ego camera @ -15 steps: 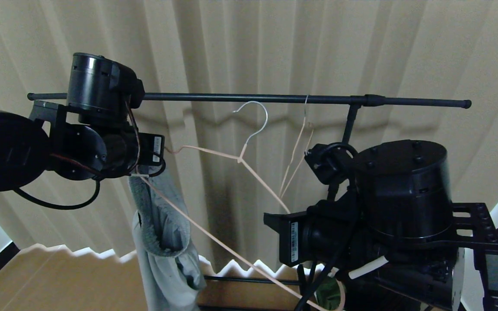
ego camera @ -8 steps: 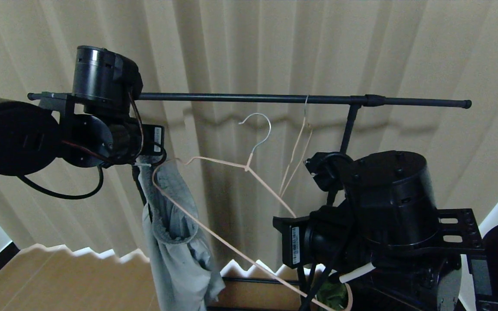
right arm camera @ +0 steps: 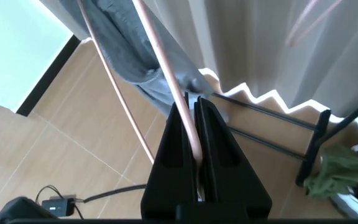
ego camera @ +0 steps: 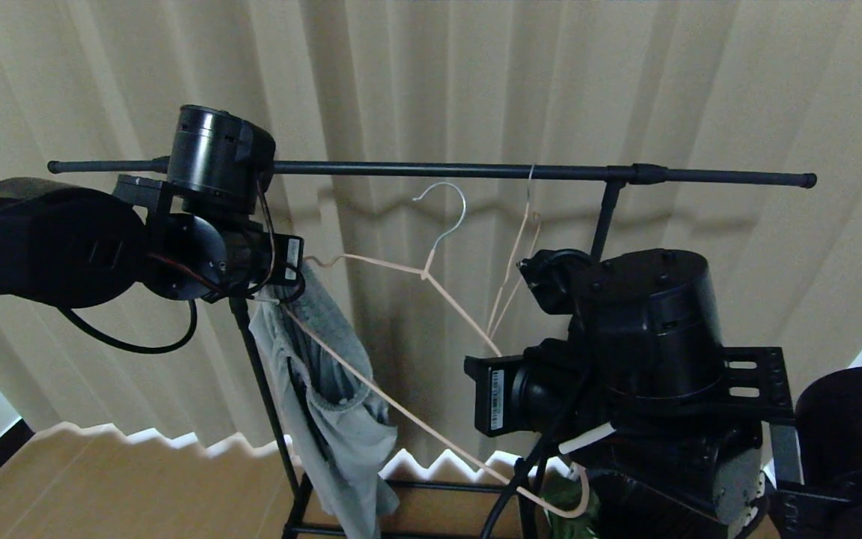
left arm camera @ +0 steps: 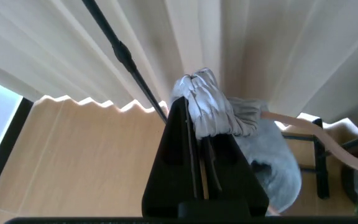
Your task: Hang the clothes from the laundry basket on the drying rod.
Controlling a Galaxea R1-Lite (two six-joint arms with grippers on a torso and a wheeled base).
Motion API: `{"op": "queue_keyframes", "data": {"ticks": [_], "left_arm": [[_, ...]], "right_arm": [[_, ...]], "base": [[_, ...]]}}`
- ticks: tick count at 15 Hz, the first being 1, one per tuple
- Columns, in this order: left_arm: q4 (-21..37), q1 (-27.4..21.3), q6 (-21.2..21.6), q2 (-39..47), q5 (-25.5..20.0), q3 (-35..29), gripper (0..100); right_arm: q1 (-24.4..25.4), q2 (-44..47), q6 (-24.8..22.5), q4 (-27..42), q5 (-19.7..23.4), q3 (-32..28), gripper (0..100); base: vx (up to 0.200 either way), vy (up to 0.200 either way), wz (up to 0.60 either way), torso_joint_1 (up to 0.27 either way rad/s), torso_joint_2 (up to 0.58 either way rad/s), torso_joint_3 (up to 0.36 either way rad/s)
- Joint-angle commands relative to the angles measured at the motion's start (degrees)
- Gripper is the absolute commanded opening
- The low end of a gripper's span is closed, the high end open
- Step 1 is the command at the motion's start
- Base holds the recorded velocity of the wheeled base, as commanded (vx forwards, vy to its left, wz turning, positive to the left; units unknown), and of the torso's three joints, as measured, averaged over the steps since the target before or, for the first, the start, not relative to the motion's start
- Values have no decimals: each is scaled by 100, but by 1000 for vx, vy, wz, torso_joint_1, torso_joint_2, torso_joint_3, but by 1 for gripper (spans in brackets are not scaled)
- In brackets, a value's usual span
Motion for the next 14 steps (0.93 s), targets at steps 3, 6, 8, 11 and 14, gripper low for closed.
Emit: {"op": "queue_keyframes", "data": {"ticks": [3,6,8,11,14], "left_arm": [[-9,-76,-37,82,1,-99,0],[44,-287,-107,-23,1,-99,0],[176,-322,-107,-164,1,-126,0],[439,-489,-107,-489,1,-126,0],[474,-515,-98,-647,1,-178,0]], "right_arm": [[122,224,36,-19,18,-123,0],[122,364,19,-98,9,-202,0],[113,505,-25,-335,9,-202,0],[113,734,-87,-423,9,-352,0],[113,936,-96,-423,9,-448,0]], "base": [[0,0,0,0,0,0],[0,0,0,0,0,0],[0,0,0,0,0,0],[0,0,0,0,0,0],[0,0,0,0,0,0]]}}
